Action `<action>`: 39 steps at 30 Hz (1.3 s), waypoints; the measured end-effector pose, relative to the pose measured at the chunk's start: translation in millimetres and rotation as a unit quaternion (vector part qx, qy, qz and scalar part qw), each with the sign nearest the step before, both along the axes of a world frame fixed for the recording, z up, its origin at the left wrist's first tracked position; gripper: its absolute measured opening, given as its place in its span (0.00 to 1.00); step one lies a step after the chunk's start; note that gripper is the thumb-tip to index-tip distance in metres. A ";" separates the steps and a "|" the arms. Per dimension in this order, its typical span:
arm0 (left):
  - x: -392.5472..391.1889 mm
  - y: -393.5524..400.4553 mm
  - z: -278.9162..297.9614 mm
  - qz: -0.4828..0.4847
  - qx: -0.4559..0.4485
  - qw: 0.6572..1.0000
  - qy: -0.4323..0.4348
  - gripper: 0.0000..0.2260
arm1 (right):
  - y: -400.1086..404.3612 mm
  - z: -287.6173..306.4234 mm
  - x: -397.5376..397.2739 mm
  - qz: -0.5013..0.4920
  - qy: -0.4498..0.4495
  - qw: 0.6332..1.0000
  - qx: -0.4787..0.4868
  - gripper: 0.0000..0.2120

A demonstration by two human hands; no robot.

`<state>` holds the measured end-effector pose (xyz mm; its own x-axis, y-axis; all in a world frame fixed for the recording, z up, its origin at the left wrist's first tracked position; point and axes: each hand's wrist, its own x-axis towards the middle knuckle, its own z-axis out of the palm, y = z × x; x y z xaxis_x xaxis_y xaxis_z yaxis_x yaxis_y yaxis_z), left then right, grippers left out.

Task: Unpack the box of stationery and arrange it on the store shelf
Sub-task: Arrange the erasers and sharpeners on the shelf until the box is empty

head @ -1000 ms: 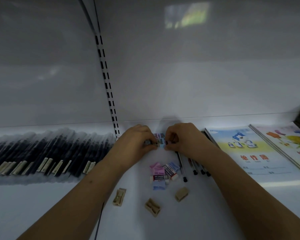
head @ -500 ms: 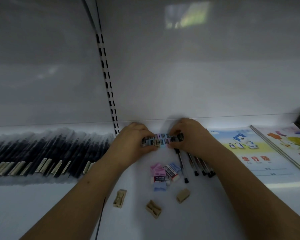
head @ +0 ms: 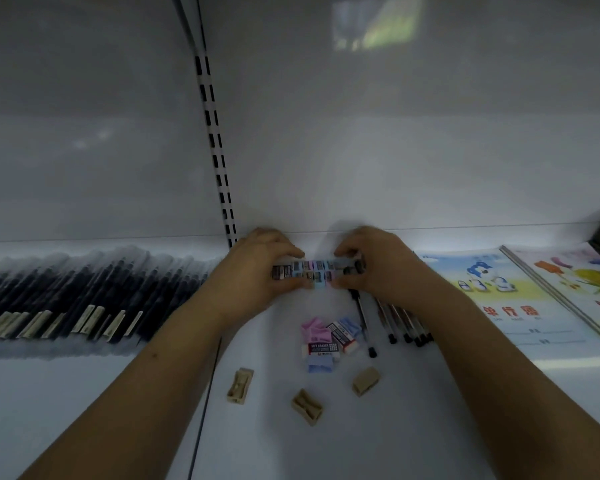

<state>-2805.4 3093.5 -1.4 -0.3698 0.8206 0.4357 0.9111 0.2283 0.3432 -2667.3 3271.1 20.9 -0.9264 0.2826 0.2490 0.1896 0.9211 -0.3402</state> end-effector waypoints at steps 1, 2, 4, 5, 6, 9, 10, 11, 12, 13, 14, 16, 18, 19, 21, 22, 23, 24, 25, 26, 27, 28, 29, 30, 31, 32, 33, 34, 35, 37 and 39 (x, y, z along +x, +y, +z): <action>6.1 -4.9 8.6 -0.018 0.003 0.999 -0.040 0.21 | -0.1 6.6 7.4 0.008 0.007 1.000 -0.024 0.19; 12.5 -10.2 16.3 -0.040 -0.011 0.996 -0.077 0.18 | -1.1 14.0 16.0 0.022 0.000 0.998 -0.053 0.17; 24.0 -19.0 25.3 -0.080 -0.090 0.982 -0.142 0.12 | -5.6 25.7 33.2 0.064 -0.072 0.991 -0.090 0.15; 28.7 -20.8 26.0 -0.096 -0.133 0.972 -0.170 0.12 | -8.2 28.0 39.9 0.080 -0.111 0.987 -0.085 0.16; 32.3 -20.4 24.7 -0.106 -0.166 0.962 -0.188 0.13 | -10.8 27.4 44.8 0.092 -0.137 0.984 -0.069 0.17; 38.7 -13.8 19.1 -0.122 -0.204 0.953 -0.188 0.12 | -17.1 18.3 50.1 0.135 -0.157 0.978 -0.035 0.19; 39.2 -12.7 18.9 -0.122 -0.206 0.953 -0.188 0.11 | -18.0 14.8 50.2 0.149 -0.159 0.975 -0.037 0.18; 39.2 -12.7 19.8 -0.120 -0.207 0.952 -0.190 0.10 | -18.6 12.6 50.2 0.158 -0.158 0.974 -0.041 0.18; 38.4 -13.6 20.7 -0.118 -0.207 0.952 -0.193 0.09 | -18.6 11.4 50.3 0.161 -0.150 0.974 -0.044 0.17; 36.8 -15.1 20.8 -0.114 -0.207 0.952 -0.193 0.09 | -18.2 10.8 50.1 0.162 -0.142 0.976 -0.044 0.16; 35.9 -16.6 20.8 -0.110 -0.206 0.954 -0.189 0.08 | -17.9 10.3 49.7 0.160 -0.134 0.977 -0.042 0.15; 33.8 -17.7 18.8 -0.104 -0.196 0.960 -0.170 0.08 | -16.7 9.2 49.0 0.144 -0.135 0.979 -0.050 0.15; 31.7 -16.8 15.6 -0.103 -0.165 0.968 -0.159 0.08 | -14.8 8.0 48.2 0.125 -0.144 0.979 -0.070 0.16; 30.5 -16.1 14.4 -0.103 -0.138 0.973 -0.154 0.08 | -13.6 7.7 47.6 0.120 -0.141 0.980 -0.071 0.16; 26.9 -14.7 12.5 -0.092 -0.074 0.982 -0.145 0.09 | -9.9 9.0 46.4 0.111 -0.123 0.984 -0.061 0.12; 24.8 -14.0 12.1 -0.081 -0.044 0.985 -0.143 0.09 | -8.1 11.6 45.7 0.104 -0.113 0.986 -0.060 0.10; 22.7 -13.1 11.0 -0.066 -0.021 0.988 -0.138 0.09 | -6.1 15.5 43.8 0.096 -0.102 0.988 -0.061 0.08; 21.1 -11.7 9.5 -0.052 -0.004 0.991 -0.125 0.09 | -3.7 19.4 40.5 0.089 -0.086 0.990 -0.064 0.07; 20.0 -9.8 6.8 -0.041 0.011 0.994 -0.105 0.08 | -0.2 22.5 35.8 0.082 -0.062 0.992 -0.068 0.06; 19.5 -7.4 3.6 -0.034 0.025 0.996 -0.084 0.08 | 4.1 23.6 29.5 0.071 -0.030 0.994 -0.072 0.06; 19.4 -4.7 0.3 -0.030 0.037 0.997 -0.068 0.08 | 8.8 22.3 22.7 0.060 0.007 0.996 -0.071 0.06; 19.7 -2.2 -3.3 -0.028 0.046 0.997 -0.059 0.08 | 13.1 18.5 16.0 0.050 0.042 0.996 -0.061 0.06; 20.4 -0.1 -6.2 -0.025 0.052 0.997 -0.054 0.08 | 16.3 12.4 9.9 0.043 0.069 0.996 -0.042 0.06; 20.6 1.5 -8.8 -0.024 0.055 0.997 -0.049 0.08 | 18.7 4.9 4.8 0.038 0.090 0.995 -0.018 0.06; 20.7 2.7 -10.8 -0.023 0.058 0.997 -0.043 0.08 | 20.2 -2.7 1.0 0.034 0.106 0.994 0.002 0.06; 20.7 3.4 -12.0 -0.025 0.059 0.997 -0.038 0.08 | 20.7 -9.0 -1.4 0.028 0.118 0.993 0.013 0.06; 21.2 3.6 -12.3 -0.029 0.056 0.997 -0.034 0.08 | 20.4 -13.4 -2.9 0.023 0.125 0.992 0.016 0.06; 22.2 3.2 -11.7 -0.034 0.050 0.998 -0.032 0.09 | 19.7 -16.5 -4.0 0.021 0.131 0.991 0.018 0.06; 23.4 2.3 -10.8 -0.037 0.041 0.998 -0.035 0.10 | 18.8 -17.9 -5.0 0.023 0.139 0.990 0.023 0.06; 26.5 0.2 -8.5 -0.040 0.013 0.998 -0.041 0.11 | 16.4 -19.8 -7.1 0.029 0.145 0.989 0.033 0.07; 29.8 -1.2 -5.9 -0.040 -0.013 0.999 -0.030 0.12 | 13.5 -22.2 -9.7 0.036 0.144 0.988 0.036 0.07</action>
